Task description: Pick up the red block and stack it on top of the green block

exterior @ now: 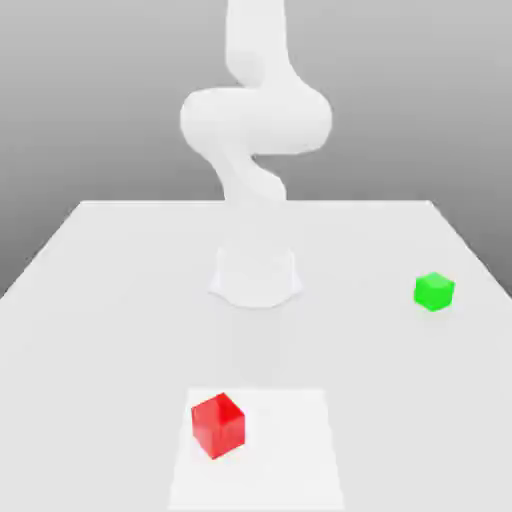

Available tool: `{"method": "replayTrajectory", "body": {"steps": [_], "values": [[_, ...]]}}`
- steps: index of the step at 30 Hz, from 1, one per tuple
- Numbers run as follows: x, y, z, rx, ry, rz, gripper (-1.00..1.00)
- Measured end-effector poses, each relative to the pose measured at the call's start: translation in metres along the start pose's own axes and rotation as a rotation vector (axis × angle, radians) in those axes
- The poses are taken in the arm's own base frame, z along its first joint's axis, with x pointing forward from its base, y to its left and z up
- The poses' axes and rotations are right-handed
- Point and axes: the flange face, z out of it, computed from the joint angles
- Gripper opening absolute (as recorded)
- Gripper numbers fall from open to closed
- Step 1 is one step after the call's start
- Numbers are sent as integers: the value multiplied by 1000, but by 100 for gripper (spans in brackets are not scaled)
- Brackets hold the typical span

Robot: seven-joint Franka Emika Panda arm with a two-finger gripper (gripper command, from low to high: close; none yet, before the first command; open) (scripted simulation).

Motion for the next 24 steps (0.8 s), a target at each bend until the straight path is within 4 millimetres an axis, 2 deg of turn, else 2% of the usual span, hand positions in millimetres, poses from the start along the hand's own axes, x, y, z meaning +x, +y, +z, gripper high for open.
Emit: {"method": "replayTrajectory", "body": {"steps": [3, 6, 12, 16, 20, 24], "values": [[-11, 14, 76, -97, -66, -101, 0], [-28, 38, 143, -174, -144, -191, 0], [-78, 104, 255, -276, -337, -355, 0], [-124, 155, 310, -300, -486, -452, 0], [-177, 204, 348, -288, -635, -529, 0], [-204, 226, 380, -280, -665, -545, 0]]}}
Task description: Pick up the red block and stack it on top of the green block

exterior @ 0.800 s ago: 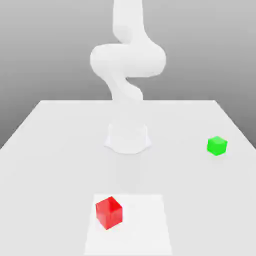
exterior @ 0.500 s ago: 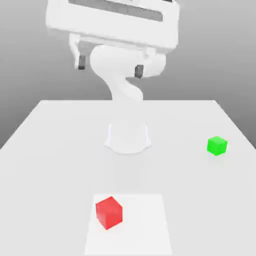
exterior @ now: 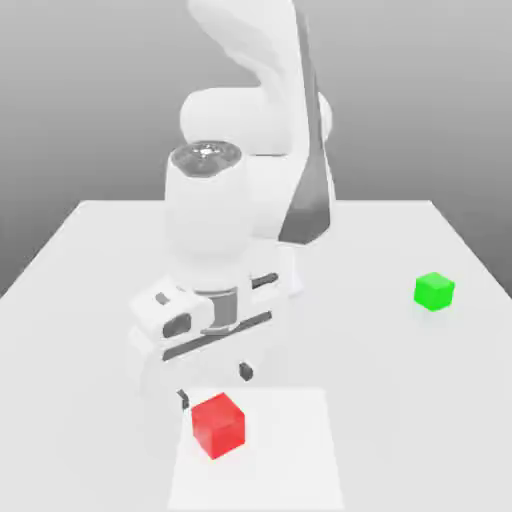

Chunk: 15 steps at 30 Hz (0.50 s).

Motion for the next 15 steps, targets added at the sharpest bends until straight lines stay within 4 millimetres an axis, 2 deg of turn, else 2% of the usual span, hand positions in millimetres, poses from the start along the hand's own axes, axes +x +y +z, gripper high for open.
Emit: {"method": "replayTrajectory", "body": {"steps": [2, 3, 10, 15], "values": [[-1, 0, 21, -1, -2, -2, 0], [-2, 0, 29, -1, -3, -3, -100], [-2, 0, 30, -1, -4, -2, -100], [-1, 0, -15, 1, -4, -2, -100]]}}
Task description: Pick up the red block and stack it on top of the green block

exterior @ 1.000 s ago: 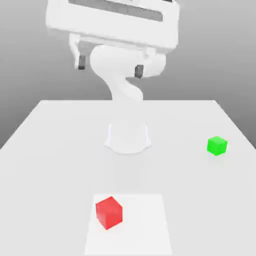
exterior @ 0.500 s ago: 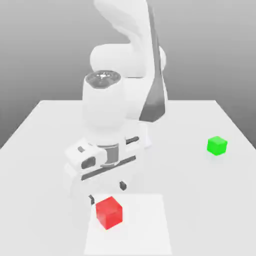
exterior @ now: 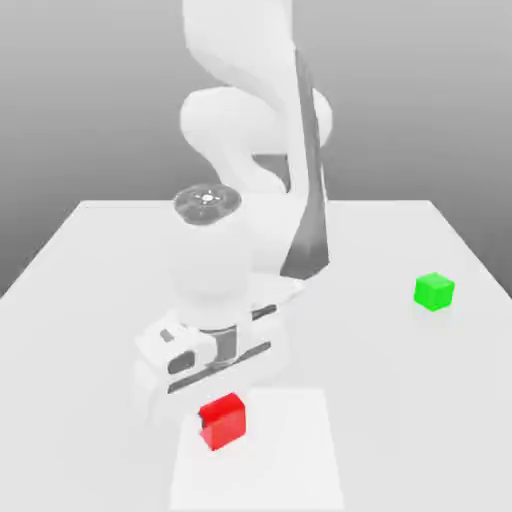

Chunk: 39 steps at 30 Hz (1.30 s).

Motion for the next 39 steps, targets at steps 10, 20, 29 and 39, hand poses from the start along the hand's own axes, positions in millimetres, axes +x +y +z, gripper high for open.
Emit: {"method": "replayTrajectory", "body": {"steps": [10, 20, 29, 39], "values": [[-62, -178, -66, 43, 19, -178, -100], [-233, -311, -85, 49, 5, -396, -100], [-402, -328, -57, 4, -1, -576, -100], [-412, -328, -2, -1, 6, -584, -100]]}}
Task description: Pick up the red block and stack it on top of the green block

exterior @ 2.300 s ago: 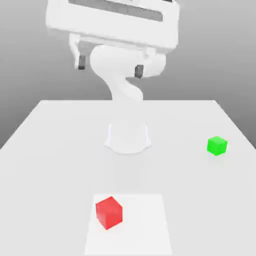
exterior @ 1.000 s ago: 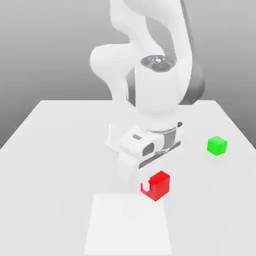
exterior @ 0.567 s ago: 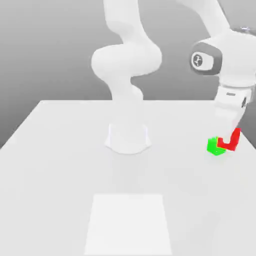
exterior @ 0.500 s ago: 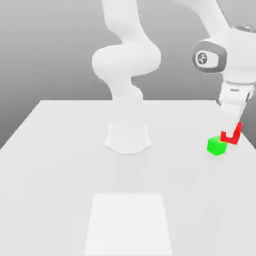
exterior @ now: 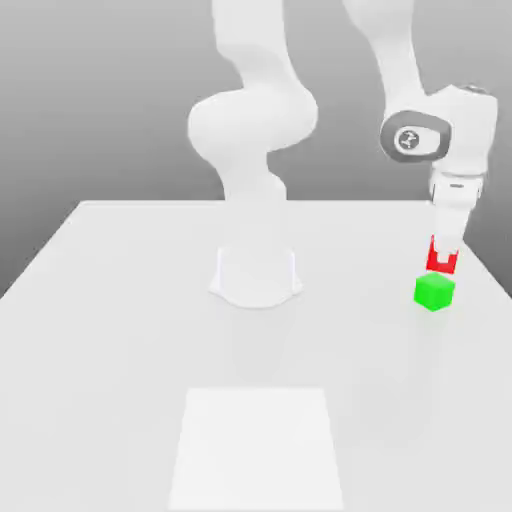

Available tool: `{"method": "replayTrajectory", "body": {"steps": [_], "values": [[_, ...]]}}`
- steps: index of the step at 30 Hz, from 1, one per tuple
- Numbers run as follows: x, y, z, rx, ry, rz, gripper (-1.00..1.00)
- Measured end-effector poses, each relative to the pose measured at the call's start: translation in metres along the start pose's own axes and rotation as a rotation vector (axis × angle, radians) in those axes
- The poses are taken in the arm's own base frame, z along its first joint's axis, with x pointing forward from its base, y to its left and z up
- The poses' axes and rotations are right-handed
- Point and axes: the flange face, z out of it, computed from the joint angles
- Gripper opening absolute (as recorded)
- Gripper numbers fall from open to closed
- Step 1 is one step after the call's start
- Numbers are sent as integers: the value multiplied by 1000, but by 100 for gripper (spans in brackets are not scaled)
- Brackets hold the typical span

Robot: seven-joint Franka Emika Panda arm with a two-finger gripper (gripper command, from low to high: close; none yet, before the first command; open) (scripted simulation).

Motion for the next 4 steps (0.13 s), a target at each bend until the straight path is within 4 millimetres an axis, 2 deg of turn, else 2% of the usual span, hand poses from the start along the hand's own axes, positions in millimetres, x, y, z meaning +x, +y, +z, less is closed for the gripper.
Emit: {"method": "replayTrajectory", "body": {"steps": [1, 2, 4], "values": [[1, 1, 6, 0, -1, 6, -100], [0, 2, 12, 0, -3, 6, 100], [0, 2, 12, 0, -3, 5, 100]]}}
